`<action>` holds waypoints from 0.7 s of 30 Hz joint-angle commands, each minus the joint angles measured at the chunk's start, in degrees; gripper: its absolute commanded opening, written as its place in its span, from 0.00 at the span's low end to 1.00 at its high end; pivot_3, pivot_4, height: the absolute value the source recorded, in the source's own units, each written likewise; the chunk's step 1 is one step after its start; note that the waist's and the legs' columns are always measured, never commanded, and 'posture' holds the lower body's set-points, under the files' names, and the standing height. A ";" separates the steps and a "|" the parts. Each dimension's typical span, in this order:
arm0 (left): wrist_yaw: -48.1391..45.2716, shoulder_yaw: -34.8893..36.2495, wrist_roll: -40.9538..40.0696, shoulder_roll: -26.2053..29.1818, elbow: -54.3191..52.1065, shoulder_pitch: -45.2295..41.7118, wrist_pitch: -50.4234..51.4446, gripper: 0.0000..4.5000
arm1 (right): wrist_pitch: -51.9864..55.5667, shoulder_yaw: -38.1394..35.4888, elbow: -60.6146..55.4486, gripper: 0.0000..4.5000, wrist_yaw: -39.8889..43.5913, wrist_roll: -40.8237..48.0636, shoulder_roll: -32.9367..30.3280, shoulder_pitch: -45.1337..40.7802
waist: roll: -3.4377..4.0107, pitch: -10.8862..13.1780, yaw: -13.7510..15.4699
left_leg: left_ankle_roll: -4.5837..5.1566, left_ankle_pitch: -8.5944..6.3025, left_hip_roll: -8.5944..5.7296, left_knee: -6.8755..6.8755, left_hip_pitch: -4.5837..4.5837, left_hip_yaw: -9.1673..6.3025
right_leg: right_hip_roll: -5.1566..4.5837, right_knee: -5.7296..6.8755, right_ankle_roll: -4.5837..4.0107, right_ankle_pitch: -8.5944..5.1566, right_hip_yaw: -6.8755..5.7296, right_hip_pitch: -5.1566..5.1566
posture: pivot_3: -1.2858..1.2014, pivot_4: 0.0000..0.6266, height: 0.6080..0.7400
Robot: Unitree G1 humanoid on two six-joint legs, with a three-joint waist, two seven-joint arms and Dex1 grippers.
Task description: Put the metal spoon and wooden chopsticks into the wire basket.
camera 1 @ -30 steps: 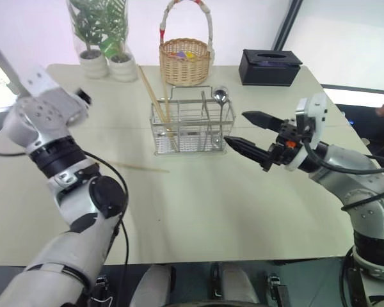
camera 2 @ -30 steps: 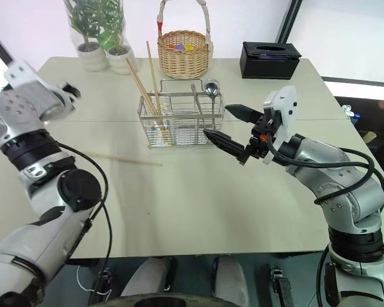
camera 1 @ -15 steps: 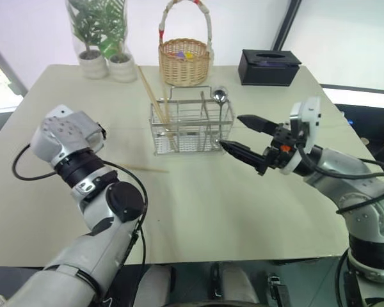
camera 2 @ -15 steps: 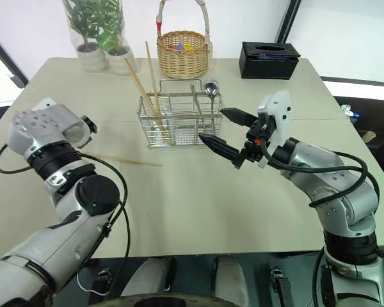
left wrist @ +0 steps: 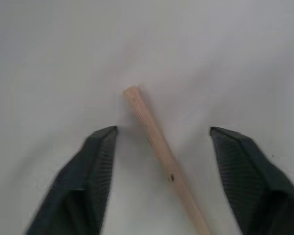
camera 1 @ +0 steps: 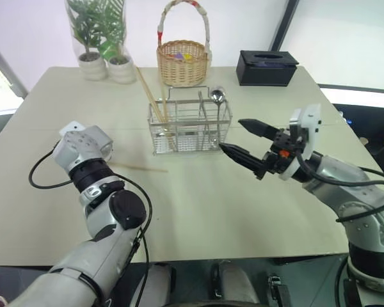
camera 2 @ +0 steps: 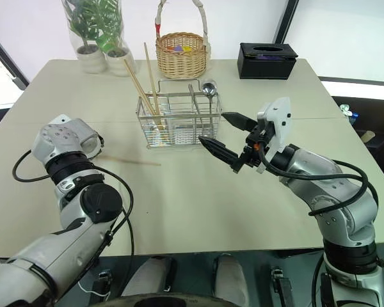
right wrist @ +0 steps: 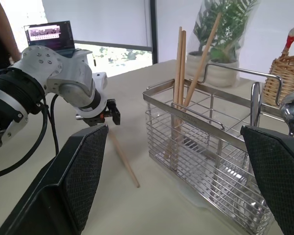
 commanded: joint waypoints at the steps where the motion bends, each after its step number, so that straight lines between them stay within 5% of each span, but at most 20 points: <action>1: 0.01 -0.56 -1.66 -0.02 2.23 -0.08 -2.04 0.25 | -0.61 -1.90 -2.15 1.00 -0.70 1.15 0.04 -0.19 | 0.01 -0.01 0.27 | 0.00 0.00 0.00 0.01 0.00 0.01 | -0.01 0.00 0.00 0.00 0.00 0.00 | 0.52 0.24 0.42; 3: 0.15 -0.58 -2.01 0.28 2.96 -0.35 -2.70 0.01 | -0.64 -2.02 -2.20 1.00 -0.91 1.19 0.10 -0.15 | 0.03 -0.02 0.95 | 0.00 0.00 -0.01 0.05 0.00 0.02 | -0.01 0.00 0.00 0.00 0.01 0.01 | 0.52 0.24 0.42; 14: -1.07 -2.02 -4.66 2.49 3.37 0.01 -4.16 0.01 | -1.11 -1.61 -1.37 1.00 -0.73 0.71 0.19 -0.77 | 0.04 -0.03 1.23 | 0.01 0.01 -0.01 0.04 -0.02 0.03 | 0.00 0.01 0.00 0.00 0.01 -0.02 | 0.52 0.24 0.42; 21: -22.18 -13.23 -6.27 13.57 6.92 -2.67 -17.94 0.01 | -0.66 -1.35 -0.74 1.00 0.24 0.64 -0.34 -1.46 | -0.07 0.03 1.03 | -0.05 0.04 -0.01 0.02 -0.18 0.09 | 0.01 0.00 -0.02 0.01 0.03 -0.25 | 0.52 0.24 0.42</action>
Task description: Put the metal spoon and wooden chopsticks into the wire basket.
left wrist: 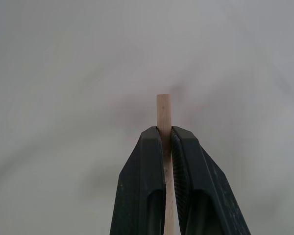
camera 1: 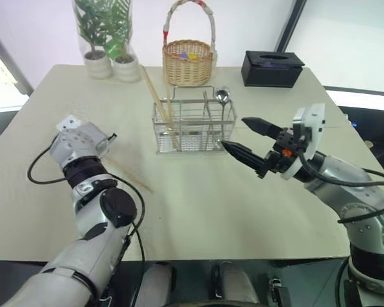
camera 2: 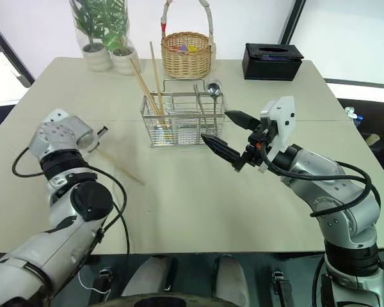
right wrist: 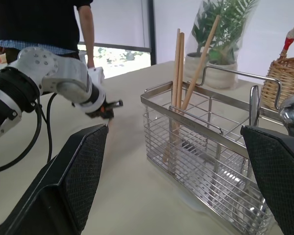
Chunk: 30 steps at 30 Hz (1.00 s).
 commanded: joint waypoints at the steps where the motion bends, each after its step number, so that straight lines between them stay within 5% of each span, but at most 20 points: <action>1: -13.73 -8.42 -0.34 6.49 0.40 -2.50 -11.34 0.01 | -0.55 -0.92 -0.76 1.00 0.68 0.70 -0.54 -1.66 | 0.00 0.00 -0.06 | -0.26 0.15 0.00 -0.01 -0.04 0.03 | -0.01 -0.01 -0.01 0.00 0.00 -0.05 | 0.52 0.24 0.42; 7: -34.19 -14.20 -6.49 11.53 -1.83 -8.28 -24.90 0.01 | -0.13 -1.53 -0.50 1.00 1.02 0.73 -1.07 -1.96 | -0.05 -0.02 0.36 | -0.09 0.21 -0.02 -0.02 -0.18 0.00 | -0.06 -0.14 -0.03 0.00 -0.03 -0.07 | 0.52 0.24 0.42; 17: -44.17 -19.02 -13.76 12.77 -3.16 -21.02 -25.95 0.01 | -0.12 -1.69 -1.75 1.00 -0.27 0.60 -0.55 -0.59 | -0.01 -0.01 -0.18 | 0.35 0.03 0.00 -0.03 -0.28 -0.01 | -0.03 -0.21 -0.06 0.03 -0.05 -0.17 | 0.52 0.24 0.42; 30: -49.10 -32.81 -11.81 4.78 -12.94 -11.16 -23.91 0.01 | -1.22 -2.35 -3.79 1.00 -3.08 0.28 0.20 2.04 | 0.06 0.03 -0.20 | 0.38 0.03 0.02 -0.02 -0.08 0.01 | 0.00 -0.12 -0.06 0.03 0.00 -0.02 | 0.52 0.24 0.42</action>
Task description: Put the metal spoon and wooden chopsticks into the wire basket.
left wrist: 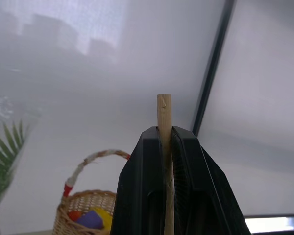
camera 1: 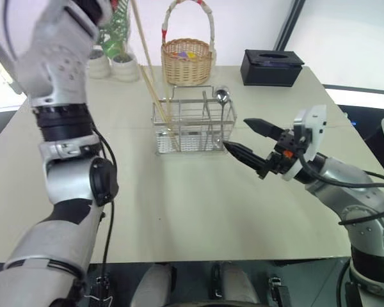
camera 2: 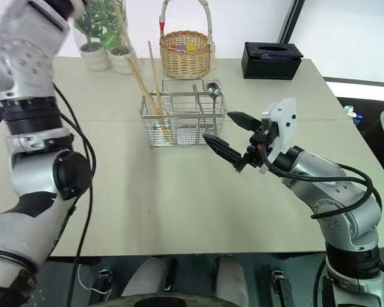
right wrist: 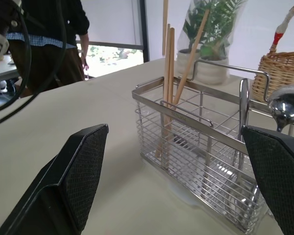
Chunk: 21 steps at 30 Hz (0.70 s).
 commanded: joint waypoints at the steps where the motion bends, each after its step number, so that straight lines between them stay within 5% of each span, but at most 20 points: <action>1: -0.59 -2.42 1.25 -0.88 -2.88 1.75 -1.59 0.01 | -1.36 -1.99 -2.72 1.00 -0.82 0.38 0.31 0.35 | 0.01 0.00 0.00 | 0.00 0.00 0.00 0.00 0.00 0.01 | 0.00 0.01 0.00 0.00 0.01 0.00 | 0.52 0.24 0.42; 9: -0.24 -8.12 6.95 -4.68 -2.10 10.71 -7.41 0.01 | -1.68 -2.73 -3.26 1.00 -1.79 0.58 0.39 1.32 | 0.02 0.00 0.22 | 0.02 0.00 -0.02 0.01 -0.01 0.02 | -0.01 -0.03 -0.01 0.00 0.02 0.01 | 0.52 0.24 0.42; 10: -0.04 -8.18 7.31 -5.03 -2.03 11.71 -8.16 0.18 | -1.65 -2.82 -3.20 1.00 -1.93 0.59 0.43 1.27 | 0.02 0.00 0.21 | 0.02 0.00 -0.02 0.01 -0.02 0.01 | -0.01 -0.03 -0.01 0.00 0.02 0.01 | 0.52 0.24 0.42; 18: 2.41 -5.43 5.68 -7.28 -5.80 16.27 -8.68 1.00 | -1.45 -2.98 -2.59 1.00 -2.15 0.62 0.46 0.79 | 0.02 0.00 0.20 | 0.04 -0.01 -0.02 0.01 -0.03 0.01 | -0.02 -0.05 -0.01 0.00 0.02 0.01 | 0.52 0.24 0.42; 21: 2.65 -4.35 5.65 -4.71 -7.62 15.83 -7.02 1.00 | -1.73 -2.76 -1.18 1.00 -0.97 -0.10 -0.23 -0.09 | 0.02 0.00 0.18 | 0.05 -0.01 -0.02 0.00 -0.02 0.01 | -0.01 -0.05 -0.01 0.00 0.02 0.01 | 0.52 0.24 0.42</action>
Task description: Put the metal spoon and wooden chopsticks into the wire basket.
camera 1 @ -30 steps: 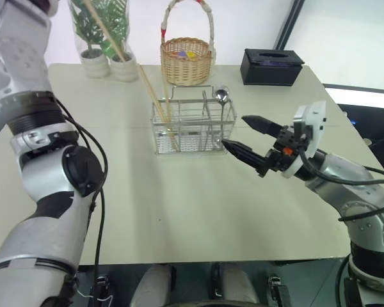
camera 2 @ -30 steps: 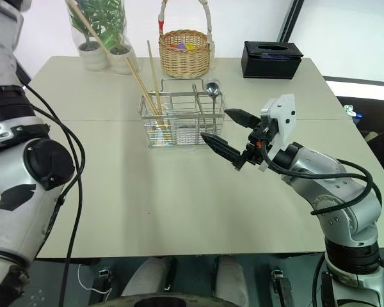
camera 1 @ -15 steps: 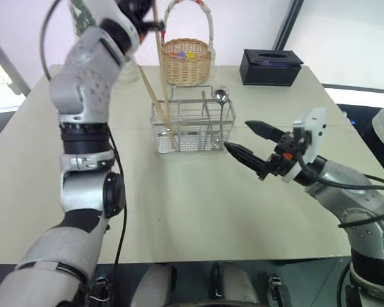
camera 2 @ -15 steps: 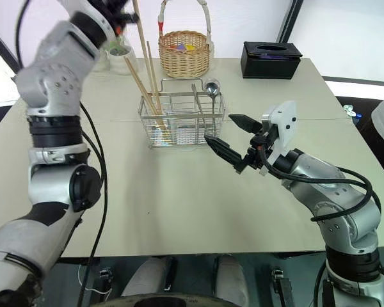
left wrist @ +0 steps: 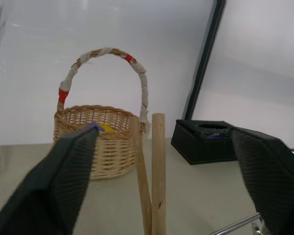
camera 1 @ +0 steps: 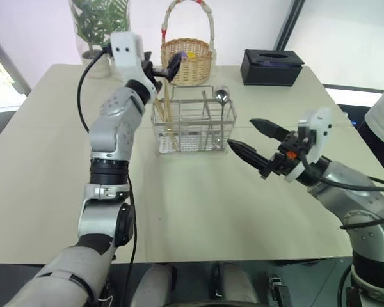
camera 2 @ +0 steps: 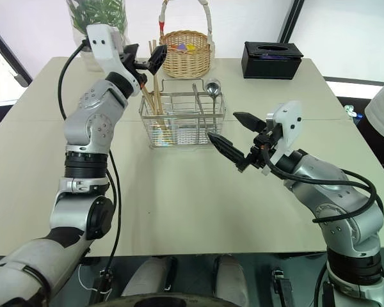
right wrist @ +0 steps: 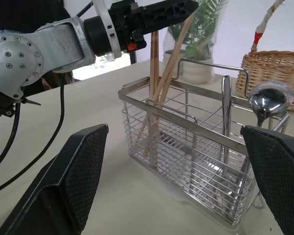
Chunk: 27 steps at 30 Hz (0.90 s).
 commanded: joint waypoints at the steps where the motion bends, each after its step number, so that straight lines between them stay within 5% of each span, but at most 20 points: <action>1: -0.50 2.07 -0.64 4.63 -4.60 -1.75 1.99 1.00 | -1.71 -1.46 0.73 1.00 1.74 -0.52 -1.09 -1.89 | 0.01 0.01 -0.23 | 0.00 0.00 0.00 0.00 0.00 0.00 | 0.01 0.00 0.00 0.00 0.00 0.00 | 0.52 0.24 0.42; 10: -18.38 2.05 -4.09 26.80 -6.80 -2.01 11.62 1.00 | -5.68 -3.10 10.26 1.00 10.47 -5.79 -6.85 -3.99 | 0.06 0.03 -0.94 | 0.02 -0.01 0.00 -0.02 0.06 0.02 | 0.06 0.04 -0.01 -0.01 0.00 0.01 | 0.52 0.24 0.42; 15: -31.38 1.51 -2.70 40.41 -9.01 6.63 9.80 1.00 | -9.28 -4.57 16.00 1.00 17.39 -8.97 -11.34 -3.26 | 0.26 0.00 -1.76 | 0.12 -0.07 -0.02 -0.07 0.10 0.06 | -0.02 -0.03 -0.03 -0.02 0.03 0.06 | 0.52 0.24 0.42; 21: -39.38 4.46 -4.56 47.68 -20.69 23.17 9.75 1.00 | -10.93 -5.85 18.80 1.00 21.92 -10.12 -13.34 -2.44 | 0.30 0.04 -1.60 | 0.14 -0.09 0.07 -0.10 0.07 0.03 | -0.08 -0.20 -0.08 -0.01 0.08 0.06 | 0.52 0.24 0.42; 27: -38.62 6.57 -3.68 48.01 -27.80 32.36 9.07 1.00 | -11.02 -5.18 19.24 1.00 23.19 -10.84 -12.76 -3.15 | 0.41 0.10 -1.27 | 0.14 -0.10 0.12 -0.08 0.06 -0.03 | -0.09 -0.54 -0.36 -0.08 0.07 0.26 | 0.52 0.24 0.42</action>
